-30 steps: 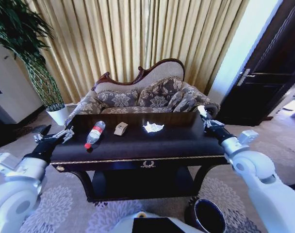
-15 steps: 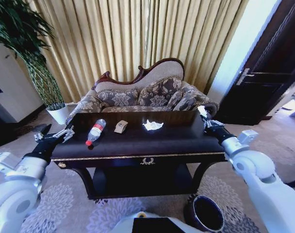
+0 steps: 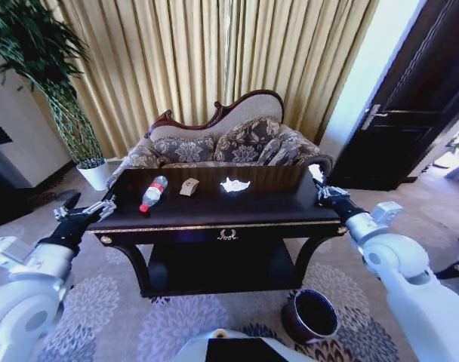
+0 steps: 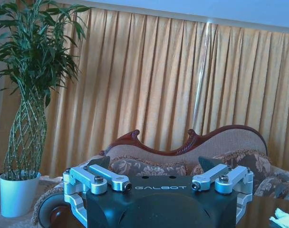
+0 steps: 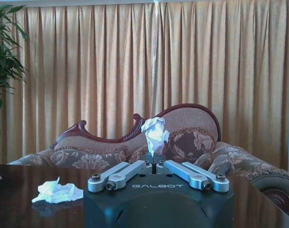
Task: Move to the front of the table and place the trash on the table into the trash bin.
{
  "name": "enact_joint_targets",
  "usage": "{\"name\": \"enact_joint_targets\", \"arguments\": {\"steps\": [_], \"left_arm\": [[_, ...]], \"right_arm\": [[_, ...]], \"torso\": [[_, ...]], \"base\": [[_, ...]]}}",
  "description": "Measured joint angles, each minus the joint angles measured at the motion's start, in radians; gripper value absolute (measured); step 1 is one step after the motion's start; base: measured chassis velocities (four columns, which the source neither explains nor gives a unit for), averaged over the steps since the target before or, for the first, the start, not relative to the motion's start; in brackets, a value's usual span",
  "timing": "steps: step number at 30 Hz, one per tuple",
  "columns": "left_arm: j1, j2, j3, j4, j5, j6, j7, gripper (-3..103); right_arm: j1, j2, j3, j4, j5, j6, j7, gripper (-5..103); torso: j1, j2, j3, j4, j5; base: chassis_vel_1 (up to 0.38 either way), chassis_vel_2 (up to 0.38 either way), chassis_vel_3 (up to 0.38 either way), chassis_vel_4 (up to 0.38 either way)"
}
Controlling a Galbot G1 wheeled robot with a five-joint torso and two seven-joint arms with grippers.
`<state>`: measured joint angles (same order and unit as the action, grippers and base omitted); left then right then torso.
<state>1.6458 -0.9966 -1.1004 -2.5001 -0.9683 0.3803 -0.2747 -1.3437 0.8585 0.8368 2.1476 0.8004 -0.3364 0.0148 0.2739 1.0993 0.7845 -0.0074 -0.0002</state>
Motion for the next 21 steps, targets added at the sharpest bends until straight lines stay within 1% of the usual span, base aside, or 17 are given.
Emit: {"name": "enact_joint_targets", "arguments": {"steps": [7,16,21], "left_arm": [[-0.003,0.002,-0.001,0.000,0.000,0.000,0.000,100],[0.000,-0.005,0.000,0.000,0.000,0.000,0.000,100],[-0.002,-0.002,-0.003,0.000,0.000,0.000,0.003,100]], "right_arm": [[0.001,-0.006,0.004,-0.002,0.005,0.000,0.002,0],[0.000,-0.003,-0.003,-0.007,-0.005,0.002,0.002,0],[-0.001,0.006,-0.007,-0.018,-0.005,0.029,0.004,0]], "torso": [[0.000,0.000,0.000,0.0000,0.0000],[0.000,0.000,0.000,0.0001,-0.0001],[0.000,0.000,0.000,-0.0001,0.0001]], "base": [[0.120,-0.122,-0.117,0.123],[0.142,-0.142,-0.160,0.141],[0.096,-0.109,-0.111,0.105]]}}
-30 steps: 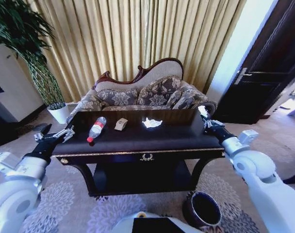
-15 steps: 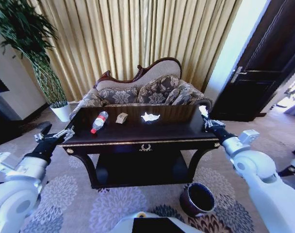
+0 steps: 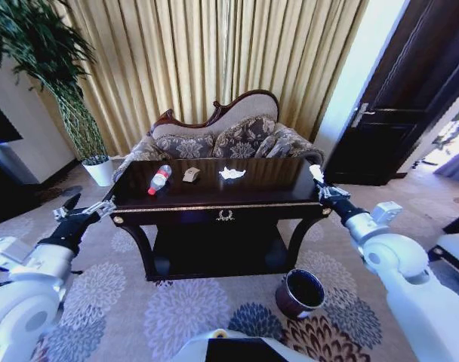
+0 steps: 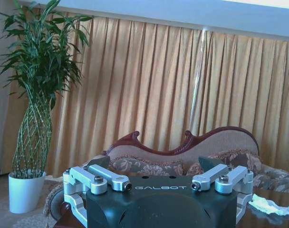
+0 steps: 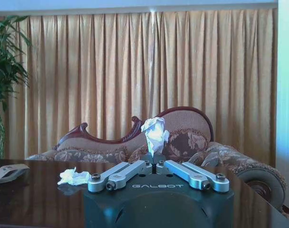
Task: Move to the front of the table and place the trash on the table into the trash bin.
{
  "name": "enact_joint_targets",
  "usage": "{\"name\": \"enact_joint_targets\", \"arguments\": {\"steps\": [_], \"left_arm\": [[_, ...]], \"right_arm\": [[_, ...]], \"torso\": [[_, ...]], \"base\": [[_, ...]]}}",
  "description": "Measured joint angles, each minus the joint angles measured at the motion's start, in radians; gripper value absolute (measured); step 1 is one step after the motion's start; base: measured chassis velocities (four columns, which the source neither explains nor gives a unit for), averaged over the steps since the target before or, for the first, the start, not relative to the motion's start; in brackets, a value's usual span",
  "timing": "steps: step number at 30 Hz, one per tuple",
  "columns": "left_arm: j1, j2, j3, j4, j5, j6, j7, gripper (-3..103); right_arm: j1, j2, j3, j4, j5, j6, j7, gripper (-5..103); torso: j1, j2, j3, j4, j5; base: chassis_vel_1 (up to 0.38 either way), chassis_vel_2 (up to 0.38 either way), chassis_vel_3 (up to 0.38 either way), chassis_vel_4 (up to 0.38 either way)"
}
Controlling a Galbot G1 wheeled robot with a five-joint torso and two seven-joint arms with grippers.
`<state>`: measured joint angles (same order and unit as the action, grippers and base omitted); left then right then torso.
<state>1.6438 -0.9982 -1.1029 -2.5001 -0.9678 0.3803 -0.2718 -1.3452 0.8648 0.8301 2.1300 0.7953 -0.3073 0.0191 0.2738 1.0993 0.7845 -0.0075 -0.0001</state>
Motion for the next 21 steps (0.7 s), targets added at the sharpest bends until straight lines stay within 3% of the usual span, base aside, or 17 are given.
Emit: {"name": "enact_joint_targets", "arguments": {"steps": [9,16,21], "left_arm": [[0.000,0.000,-0.003,0.000,0.001,0.000,0.003,100],[0.007,0.000,-0.021,0.000,0.001,-0.001,0.004,100],[0.007,0.002,-0.027,0.000,-0.002,-0.001,0.001,100]], "right_arm": [[-0.035,0.017,0.008,-0.027,0.006,-0.001,0.008,0],[-0.118,0.057,0.009,-0.141,-0.100,-0.005,-0.070,0],[-0.152,0.101,-0.023,-0.314,-0.182,0.015,-0.112,0]], "torso": [[0.001,0.000,0.000,0.0002,-0.0002],[0.001,0.000,0.000,0.0000,-0.0001],[0.000,0.000,0.000,0.0001,-0.0001]], "base": [[0.011,-0.013,-0.011,0.012],[0.000,0.000,0.000,0.000],[0.000,0.000,0.000,0.000]]}}
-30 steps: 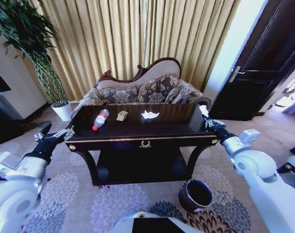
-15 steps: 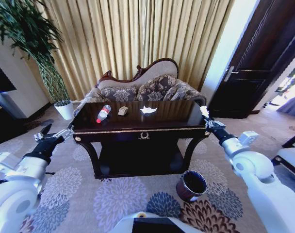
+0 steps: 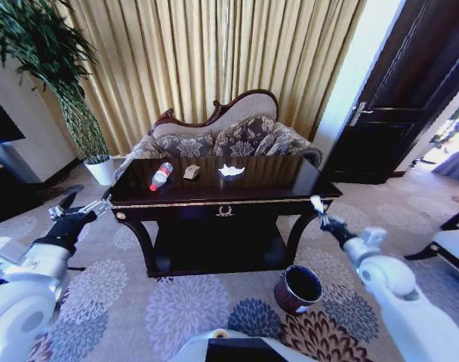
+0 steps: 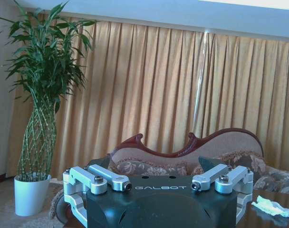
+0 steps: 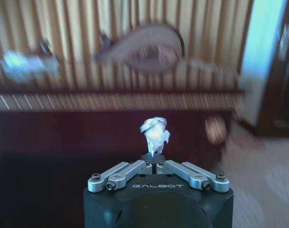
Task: Move to the front of the table and place the trash on the table into the trash bin.
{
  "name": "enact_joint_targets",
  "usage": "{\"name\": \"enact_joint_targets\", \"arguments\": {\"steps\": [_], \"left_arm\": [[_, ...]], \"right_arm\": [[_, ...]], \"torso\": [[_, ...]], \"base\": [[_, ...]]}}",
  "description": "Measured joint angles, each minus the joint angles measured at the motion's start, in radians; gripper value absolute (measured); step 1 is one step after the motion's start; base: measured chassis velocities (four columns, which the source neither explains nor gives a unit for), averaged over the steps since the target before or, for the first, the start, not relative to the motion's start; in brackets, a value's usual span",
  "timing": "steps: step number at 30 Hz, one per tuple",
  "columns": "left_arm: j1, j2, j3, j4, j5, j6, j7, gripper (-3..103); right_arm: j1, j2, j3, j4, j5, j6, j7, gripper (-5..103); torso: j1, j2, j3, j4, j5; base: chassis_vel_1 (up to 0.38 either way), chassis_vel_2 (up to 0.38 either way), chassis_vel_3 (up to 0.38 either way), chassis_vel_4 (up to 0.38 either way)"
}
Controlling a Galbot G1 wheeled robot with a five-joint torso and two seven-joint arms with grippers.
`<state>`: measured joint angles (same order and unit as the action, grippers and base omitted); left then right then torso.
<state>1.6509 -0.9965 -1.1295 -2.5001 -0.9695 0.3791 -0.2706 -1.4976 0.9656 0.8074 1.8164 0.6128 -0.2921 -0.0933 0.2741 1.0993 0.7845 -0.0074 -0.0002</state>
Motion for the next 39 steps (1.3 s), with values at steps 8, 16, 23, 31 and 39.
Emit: {"name": "enact_joint_targets", "arguments": {"steps": [8,16,23,31,39], "left_arm": [[0.003,-0.001,-0.004,0.000,-0.001,0.000,0.000,100],[0.007,-0.004,0.005,0.000,0.001,0.000,-0.001,100],[0.016,-0.002,0.002,0.000,0.001,-0.001,-0.001,100],[0.022,-0.001,-0.003,0.000,0.002,-0.001,-0.002,100],[0.022,0.001,-0.008,0.000,0.001,-0.002,-0.002,100]], "right_arm": [[0.038,0.031,-0.044,-0.253,-0.122,0.052,-0.060,0],[0.118,0.060,-0.080,-0.502,-0.199,0.096,-0.090,0],[0.144,0.081,-0.090,-0.614,-0.248,0.147,-0.095,0],[0.159,0.094,-0.091,-0.630,-0.276,0.160,-0.094,27],[0.160,0.092,-0.086,-0.626,-0.275,0.168,-0.091,54]], "torso": [[0.000,0.000,0.000,0.0002,0.0002],[0.000,0.000,0.000,0.0001,0.0000],[0.000,0.000,0.000,-0.0001,0.0000],[0.000,0.000,0.000,0.0001,-0.0001],[0.000,0.000,0.000,0.0000,-0.0001]], "base": [[0.000,0.000,0.000,0.000],[0.000,0.000,0.000,0.000],[0.000,0.000,0.000,0.000],[0.000,0.000,0.000,0.000],[0.000,0.000,0.000,0.000]]}}
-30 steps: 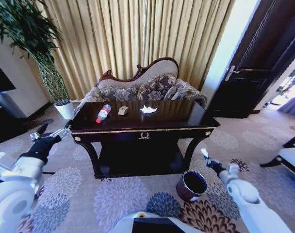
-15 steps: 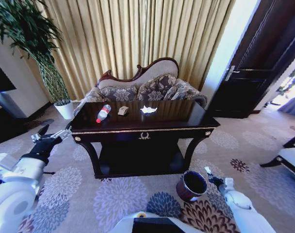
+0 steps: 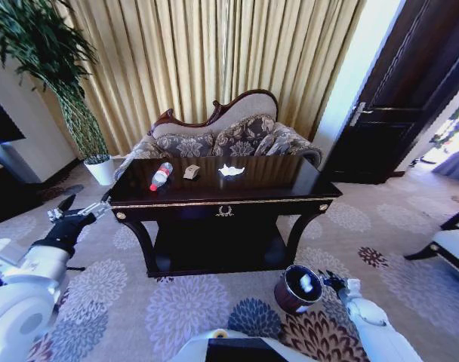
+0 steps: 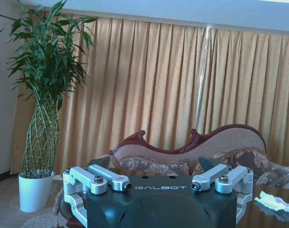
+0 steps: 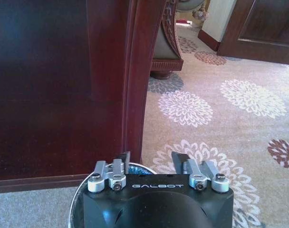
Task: Move to the front of the table and place the trash on the table into the trash bin.
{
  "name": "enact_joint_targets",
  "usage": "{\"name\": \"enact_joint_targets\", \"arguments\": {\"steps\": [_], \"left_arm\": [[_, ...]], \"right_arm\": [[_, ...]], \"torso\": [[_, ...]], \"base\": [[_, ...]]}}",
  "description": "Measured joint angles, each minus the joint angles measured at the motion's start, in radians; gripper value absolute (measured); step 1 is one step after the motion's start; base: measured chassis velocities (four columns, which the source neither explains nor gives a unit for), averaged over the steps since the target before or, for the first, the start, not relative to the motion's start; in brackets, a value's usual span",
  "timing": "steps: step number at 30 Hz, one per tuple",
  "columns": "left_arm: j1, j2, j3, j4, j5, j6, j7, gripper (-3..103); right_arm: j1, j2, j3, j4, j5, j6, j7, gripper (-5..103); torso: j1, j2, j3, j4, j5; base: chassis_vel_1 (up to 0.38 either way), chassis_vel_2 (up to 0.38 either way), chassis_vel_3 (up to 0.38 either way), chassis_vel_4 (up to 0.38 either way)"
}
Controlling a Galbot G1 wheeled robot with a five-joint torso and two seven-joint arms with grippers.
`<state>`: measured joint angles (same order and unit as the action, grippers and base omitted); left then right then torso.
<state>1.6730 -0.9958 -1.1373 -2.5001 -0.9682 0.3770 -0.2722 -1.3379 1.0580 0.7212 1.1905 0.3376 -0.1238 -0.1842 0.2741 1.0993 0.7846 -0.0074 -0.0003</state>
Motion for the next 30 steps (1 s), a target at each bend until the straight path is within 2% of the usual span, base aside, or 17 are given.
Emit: {"name": "enact_joint_targets", "arguments": {"steps": [3,6,8,9,12,15,24,26,28,30], "left_arm": [[-0.001,0.000,0.002,0.000,0.000,0.000,0.000,100],[-0.001,0.000,0.002,0.000,0.000,0.000,0.000,100],[-0.001,0.000,0.002,0.000,0.000,0.000,0.000,100],[-0.001,0.000,0.002,0.000,0.000,0.000,0.001,100],[-0.002,0.000,0.003,0.000,-0.001,0.000,0.002,100],[-0.002,0.000,0.003,0.000,-0.001,0.000,0.002,100],[-0.002,-0.003,0.003,0.000,-0.001,0.000,0.002,100],[-0.003,-0.005,0.005,0.000,-0.001,0.000,0.002,100],[-0.003,-0.005,0.006,0.000,-0.001,0.000,0.002,100],[-0.005,-0.008,0.009,0.000,-0.001,0.000,0.002,100]], "right_arm": [[-0.003,-0.001,0.003,0.004,0.004,0.002,0.000,59],[-0.012,-0.005,0.006,0.008,0.018,0.002,0.000,76],[-0.015,-0.006,0.006,0.009,0.022,0.002,0.000,76],[-0.018,-0.006,0.007,0.010,0.025,0.002,0.000,86],[-0.019,-0.007,0.009,0.013,0.027,0.002,-0.001,96],[-0.020,-0.007,0.010,0.017,0.028,0.002,-0.001,100],[-0.034,-0.007,0.016,0.047,0.059,0.002,-0.002,100],[-0.054,-0.018,0.031,0.128,0.140,0.002,-0.002,100],[-0.059,-0.020,0.035,0.150,0.154,0.002,-0.001,100],[-0.092,-0.035,0.059,0.287,0.219,0.002,-0.001,100]], "torso": [[0.000,0.000,0.000,0.0000,0.0000],[0.000,0.000,0.000,0.0000,0.0000],[0.000,0.000,0.000,0.0000,0.0000],[0.000,0.000,0.000,0.0000,0.0000],[0.000,0.000,0.000,0.0000,0.0000],[0.000,0.000,0.000,0.0000,0.0000],[0.000,0.000,0.000,-0.0001,0.0002],[0.000,0.000,0.000,0.0000,0.0003],[0.000,0.000,0.000,0.0000,0.0001],[0.000,0.000,0.000,0.0001,0.0000]], "base": [[0.000,0.000,0.000,0.000],[0.000,0.000,0.000,0.000],[0.000,0.000,0.000,0.000],[0.000,0.000,0.000,0.000],[0.000,0.000,0.000,0.000],[0.000,0.000,0.000,0.000],[0.000,0.000,0.000,0.000],[0.000,0.000,0.000,0.000],[0.000,0.000,0.000,0.000],[0.000,0.000,0.000,0.000]]}}
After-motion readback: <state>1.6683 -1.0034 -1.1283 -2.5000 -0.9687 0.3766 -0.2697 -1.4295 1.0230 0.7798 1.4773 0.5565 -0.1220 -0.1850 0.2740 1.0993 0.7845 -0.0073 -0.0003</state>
